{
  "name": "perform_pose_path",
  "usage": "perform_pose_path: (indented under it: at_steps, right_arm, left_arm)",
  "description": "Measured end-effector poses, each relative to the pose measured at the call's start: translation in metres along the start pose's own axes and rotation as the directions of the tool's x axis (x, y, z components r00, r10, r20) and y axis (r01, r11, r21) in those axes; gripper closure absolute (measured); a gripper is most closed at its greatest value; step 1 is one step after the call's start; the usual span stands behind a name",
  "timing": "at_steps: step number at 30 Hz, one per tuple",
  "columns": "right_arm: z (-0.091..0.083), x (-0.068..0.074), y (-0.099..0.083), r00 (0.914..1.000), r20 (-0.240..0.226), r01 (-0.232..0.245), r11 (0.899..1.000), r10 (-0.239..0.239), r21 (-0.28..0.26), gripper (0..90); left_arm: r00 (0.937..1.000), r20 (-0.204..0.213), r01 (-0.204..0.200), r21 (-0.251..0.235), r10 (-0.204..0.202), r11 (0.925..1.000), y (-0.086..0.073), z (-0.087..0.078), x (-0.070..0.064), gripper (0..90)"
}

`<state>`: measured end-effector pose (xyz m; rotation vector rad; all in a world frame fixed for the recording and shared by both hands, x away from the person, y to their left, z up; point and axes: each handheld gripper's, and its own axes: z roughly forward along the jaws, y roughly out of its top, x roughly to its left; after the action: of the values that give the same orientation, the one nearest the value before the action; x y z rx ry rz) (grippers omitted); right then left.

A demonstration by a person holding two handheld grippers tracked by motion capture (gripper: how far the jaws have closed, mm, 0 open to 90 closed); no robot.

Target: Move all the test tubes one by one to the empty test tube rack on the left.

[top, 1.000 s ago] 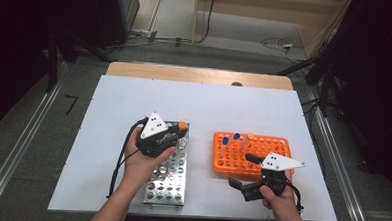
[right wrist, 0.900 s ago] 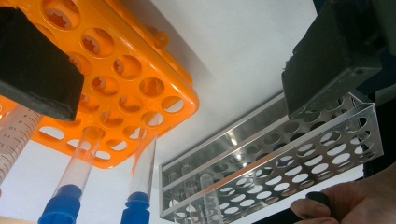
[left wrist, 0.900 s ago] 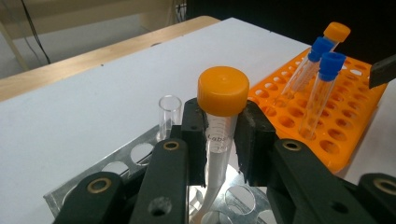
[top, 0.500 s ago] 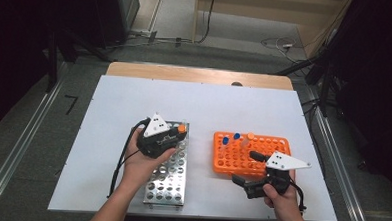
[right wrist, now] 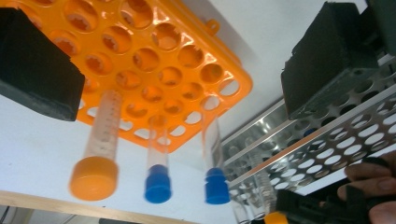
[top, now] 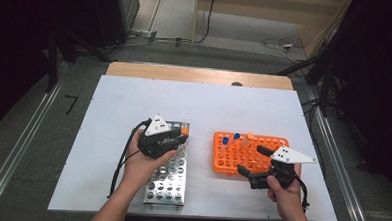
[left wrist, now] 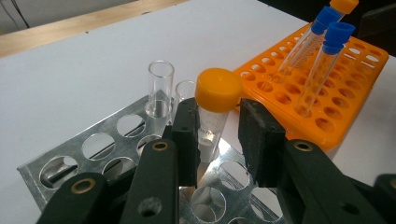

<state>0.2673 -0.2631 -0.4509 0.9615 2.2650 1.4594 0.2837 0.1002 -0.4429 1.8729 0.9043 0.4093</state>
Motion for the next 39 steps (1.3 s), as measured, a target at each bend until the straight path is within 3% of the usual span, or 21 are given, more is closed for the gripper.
perform_pose_path:
  at_steps: [7,12,15,22,29,33,39]
  right_arm:
    - [0.003,-0.011,0.002,0.9996,0.007,-0.027,1.0,0.027,-0.007,3.6]
    - [0.01,-0.013,0.006,0.997,0.072,-0.03,0.999,0.029,0.015,5.8]
    - [0.013,-0.016,0.007,0.9943,0.085,-0.064,0.998,0.064,-0.004,17.8]
    - [0.023,-0.02,0.007,0.9857,0.139,-0.1,0.995,0.095,0.03,39.6]
    - [0.033,-0.025,0.004,0.9774,0.179,-0.127,0.989,0.113,0.071,50.3]
    - [0.039,-0.022,0.003,0.9787,0.179,-0.12,0.988,0.101,0.097,53.7]
    - [0.05,-0.02,0.008,0.9708,0.22,-0.127,0.983,0.096,0.13,60.3]
  left_arm:
    - [0.9989,0.047,0.003,-0.036,-0.002,0.9994,-0.001,-0.008,-0.003,51.0]
    - [0.9966,0.082,0.003,-0.061,0.002,0.9981,0.0,-0.012,-0.008,36.7]
    - [0.9951,0.099,0.005,-0.066,0.001,0.9978,0.0,-0.014,-0.009,27.3]
    - [0.994,0.109,0.021,-0.078,-0.012,0.9967,-0.001,-0.021,-0.009,10.0]
    - [0.9934,0.113,0.028,-0.072,-0.02,0.997,-0.003,-0.022,-0.011,1.6]
    - [0.9932,0.114,0.034,-0.072,-0.025,0.9969,-0.003,-0.022,-0.01,1.3]
    - [0.9933,0.112,0.036,-0.07,-0.028,0.9969,-0.003,-0.022,-0.01,1.3]
